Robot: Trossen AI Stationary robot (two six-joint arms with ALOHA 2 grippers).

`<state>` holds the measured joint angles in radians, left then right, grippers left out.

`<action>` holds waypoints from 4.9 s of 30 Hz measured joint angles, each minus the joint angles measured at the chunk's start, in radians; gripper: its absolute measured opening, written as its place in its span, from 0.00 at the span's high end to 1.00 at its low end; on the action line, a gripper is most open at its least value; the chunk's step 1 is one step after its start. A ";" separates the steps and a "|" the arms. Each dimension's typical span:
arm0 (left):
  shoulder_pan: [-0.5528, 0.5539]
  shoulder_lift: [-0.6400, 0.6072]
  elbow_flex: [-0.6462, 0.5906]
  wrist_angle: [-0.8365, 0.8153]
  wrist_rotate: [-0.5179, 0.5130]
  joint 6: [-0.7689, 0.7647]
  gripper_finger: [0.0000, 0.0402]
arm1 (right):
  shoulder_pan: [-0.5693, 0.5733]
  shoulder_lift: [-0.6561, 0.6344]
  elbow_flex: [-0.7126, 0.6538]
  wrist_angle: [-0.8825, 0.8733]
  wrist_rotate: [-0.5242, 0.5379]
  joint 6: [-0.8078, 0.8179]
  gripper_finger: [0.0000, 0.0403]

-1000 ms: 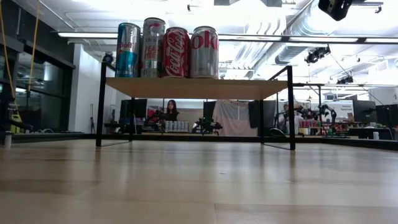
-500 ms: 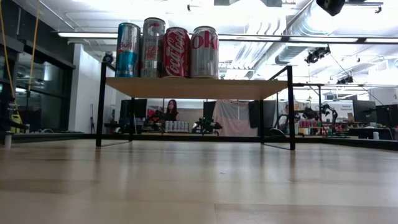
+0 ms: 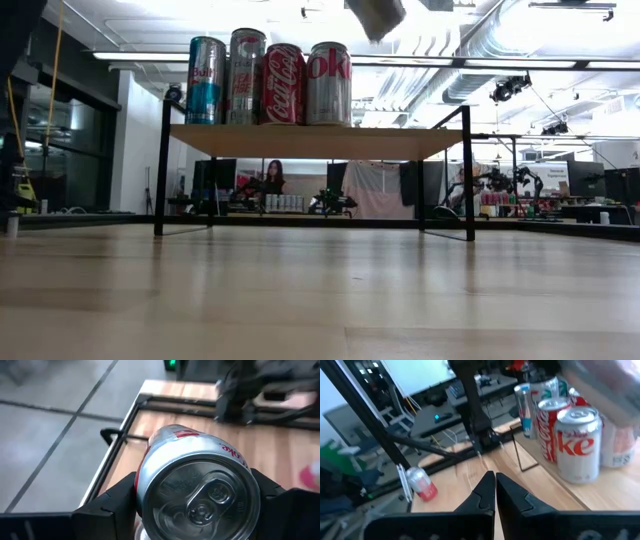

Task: Place canned beverage on shelf
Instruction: Put the red-silver soda can aligned with the other red-silver soda cans on the shelf

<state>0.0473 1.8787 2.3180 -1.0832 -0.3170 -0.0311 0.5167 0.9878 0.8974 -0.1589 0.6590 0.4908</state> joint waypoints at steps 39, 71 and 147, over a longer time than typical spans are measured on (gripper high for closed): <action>0.155 0.206 0.000 -0.039 0.212 0.217 0.43 | -0.632 0.001 0.000 -0.218 -0.337 0.452 1.00; 0.155 0.207 -0.063 0.040 0.230 0.225 0.38 | -0.642 0.116 0.000 -0.218 -0.380 0.522 1.00; -0.195 -0.762 -1.079 0.821 -0.009 -0.232 0.06 | -0.464 0.040 0.000 -0.089 -0.352 0.442 1.00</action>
<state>-0.1473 1.1163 1.2393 -0.2627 -0.3261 -0.2632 0.0527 1.0283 0.8974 -0.2474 0.3073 0.9324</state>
